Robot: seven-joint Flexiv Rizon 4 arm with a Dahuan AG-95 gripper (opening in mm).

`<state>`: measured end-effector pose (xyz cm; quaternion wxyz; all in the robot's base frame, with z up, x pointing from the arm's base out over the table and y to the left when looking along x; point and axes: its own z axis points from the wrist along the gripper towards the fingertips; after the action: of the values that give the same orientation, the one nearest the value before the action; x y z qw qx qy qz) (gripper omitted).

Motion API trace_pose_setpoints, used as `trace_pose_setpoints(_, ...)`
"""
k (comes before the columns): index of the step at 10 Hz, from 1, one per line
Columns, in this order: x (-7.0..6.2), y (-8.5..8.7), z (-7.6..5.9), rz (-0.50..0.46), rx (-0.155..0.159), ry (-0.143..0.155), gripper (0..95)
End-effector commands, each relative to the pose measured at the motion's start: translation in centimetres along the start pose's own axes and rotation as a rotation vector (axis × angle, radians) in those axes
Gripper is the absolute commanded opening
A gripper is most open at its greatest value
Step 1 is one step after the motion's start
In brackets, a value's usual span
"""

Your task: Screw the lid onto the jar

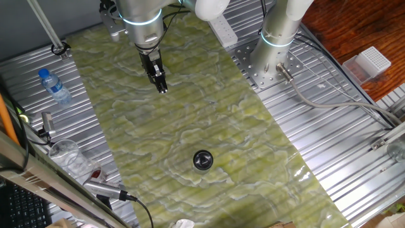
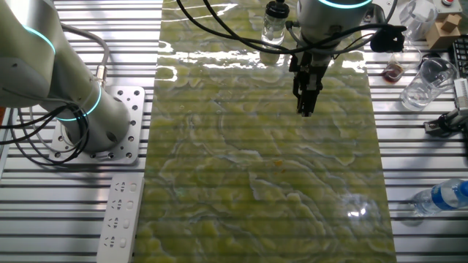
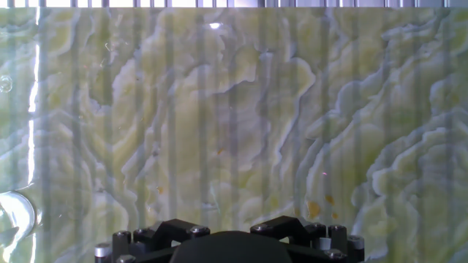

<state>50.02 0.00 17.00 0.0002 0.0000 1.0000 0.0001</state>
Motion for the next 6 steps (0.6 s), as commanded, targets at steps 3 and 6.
trace_pose_setpoints(3,0.02,0.0,0.0,-0.255,-0.018,-0.046,0.0)
trace_pose_setpoints(6,0.02,-0.01,0.0,-0.263,-0.015,-0.046,0.0)
